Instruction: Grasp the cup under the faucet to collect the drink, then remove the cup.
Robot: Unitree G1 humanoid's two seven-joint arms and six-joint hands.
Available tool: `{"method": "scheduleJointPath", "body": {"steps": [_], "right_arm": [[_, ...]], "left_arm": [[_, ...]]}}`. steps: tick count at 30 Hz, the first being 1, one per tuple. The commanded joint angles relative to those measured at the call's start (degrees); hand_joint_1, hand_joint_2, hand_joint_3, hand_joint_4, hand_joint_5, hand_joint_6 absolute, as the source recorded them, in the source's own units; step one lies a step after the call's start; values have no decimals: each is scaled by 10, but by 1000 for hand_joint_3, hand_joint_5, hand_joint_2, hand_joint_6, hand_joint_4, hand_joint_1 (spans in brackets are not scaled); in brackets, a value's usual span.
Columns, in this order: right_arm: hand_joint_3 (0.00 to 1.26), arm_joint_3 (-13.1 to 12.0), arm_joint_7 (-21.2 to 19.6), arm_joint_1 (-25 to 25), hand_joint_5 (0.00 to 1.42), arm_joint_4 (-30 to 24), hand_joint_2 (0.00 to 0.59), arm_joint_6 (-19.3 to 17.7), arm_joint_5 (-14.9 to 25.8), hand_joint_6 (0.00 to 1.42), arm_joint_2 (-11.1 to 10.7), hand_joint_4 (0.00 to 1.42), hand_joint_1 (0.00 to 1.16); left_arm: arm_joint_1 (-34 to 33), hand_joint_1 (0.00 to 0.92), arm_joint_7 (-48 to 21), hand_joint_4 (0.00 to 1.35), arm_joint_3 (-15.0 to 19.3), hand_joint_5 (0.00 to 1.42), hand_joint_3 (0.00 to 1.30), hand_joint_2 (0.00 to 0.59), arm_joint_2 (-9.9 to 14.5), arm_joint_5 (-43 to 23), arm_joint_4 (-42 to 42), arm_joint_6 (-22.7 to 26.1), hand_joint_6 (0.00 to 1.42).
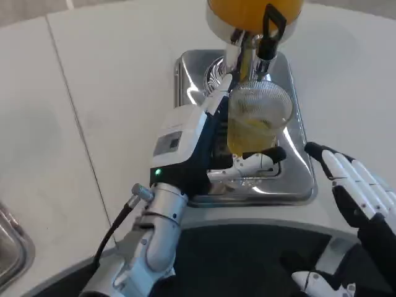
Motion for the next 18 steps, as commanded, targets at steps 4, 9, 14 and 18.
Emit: {"method": "scheduleJointPath", "body": {"steps": [4,9,14,18], "right_arm": [[0,-4,12,-3,0,-11,359,23,9,57,2,0,408],[0,-11,14,-6,0,-14,359,32,11,73,1,0,407],[0,-22,14,-9,0,-14,363,40,16,75,0,0,407],[0,-31,13,-6,0,-14,372,45,17,88,1,0,412]], "left_arm": [[-14,348,23,275,-21,603,194,51,-21,18,16,27,722],[-13,419,35,436,-31,781,341,53,-36,22,10,43,964],[-10,447,42,547,-43,867,435,50,-51,31,7,56,1064],[0,462,80,834,-43,1114,699,50,-70,30,-3,67,1318]]}}
